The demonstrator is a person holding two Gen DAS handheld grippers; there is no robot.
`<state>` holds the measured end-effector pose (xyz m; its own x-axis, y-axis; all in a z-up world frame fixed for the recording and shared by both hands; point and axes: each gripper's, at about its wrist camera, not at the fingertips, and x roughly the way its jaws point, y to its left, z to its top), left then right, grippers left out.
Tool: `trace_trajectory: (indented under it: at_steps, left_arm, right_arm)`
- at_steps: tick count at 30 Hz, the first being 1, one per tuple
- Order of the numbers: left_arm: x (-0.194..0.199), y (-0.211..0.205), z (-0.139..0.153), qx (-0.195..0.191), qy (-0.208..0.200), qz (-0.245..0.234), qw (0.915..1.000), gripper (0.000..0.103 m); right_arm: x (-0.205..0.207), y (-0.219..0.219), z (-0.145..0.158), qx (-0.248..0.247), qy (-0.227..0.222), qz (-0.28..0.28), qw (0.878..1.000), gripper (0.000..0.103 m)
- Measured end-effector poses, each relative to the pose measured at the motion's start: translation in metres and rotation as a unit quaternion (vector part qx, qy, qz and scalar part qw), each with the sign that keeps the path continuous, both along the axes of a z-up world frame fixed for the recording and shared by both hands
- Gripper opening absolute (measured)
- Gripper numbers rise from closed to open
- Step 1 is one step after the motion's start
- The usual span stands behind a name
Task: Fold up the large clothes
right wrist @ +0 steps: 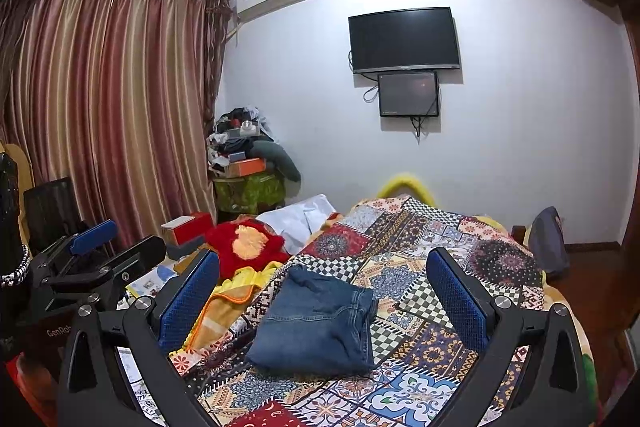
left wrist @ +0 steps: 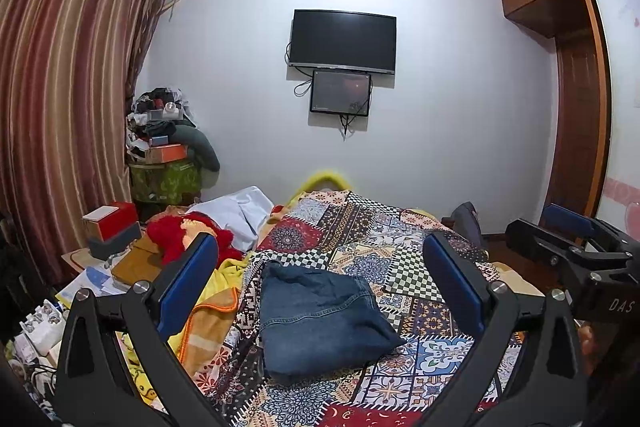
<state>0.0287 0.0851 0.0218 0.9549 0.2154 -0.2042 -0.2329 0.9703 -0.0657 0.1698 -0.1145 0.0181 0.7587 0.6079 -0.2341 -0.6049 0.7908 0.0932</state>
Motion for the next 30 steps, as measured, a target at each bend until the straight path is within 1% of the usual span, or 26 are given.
trace_trajectory:
  at_steps: [11,16,23,27,30]
  left_arm:
    - [-0.0003,0.0007,0.0018,-0.004,-0.002,-0.003,1.0,0.103]
    - [0.0009,-0.0019,0.002,0.0,-0.002,-0.004,1.0,0.103]
    - [0.0015,-0.0031,0.0021,-0.012,-0.004,-0.017,0.9998,0.103]
    - [0.0045,-0.0003,0.0015,-0.026,0.005,-0.033,0.9991,0.103]
    - [0.006,0.0,0.0015,-0.03,0.005,-0.035,0.9989,0.103]
  right_arm:
    - [0.0004,-0.0001,-0.0003,0.0,0.0,0.0,1.0,0.103]
    - [0.0012,-0.0001,-0.0001,0.0,0.0,0.0,1.0,0.103]
    - [0.0018,0.0,-0.0004,-0.001,-0.001,-0.003,1.0,0.103]
    - [0.0032,-0.0004,-0.0009,0.002,0.001,-0.009,1.0,0.103]
    - [0.0032,-0.0011,-0.0008,0.005,0.001,-0.013,1.0,0.103]
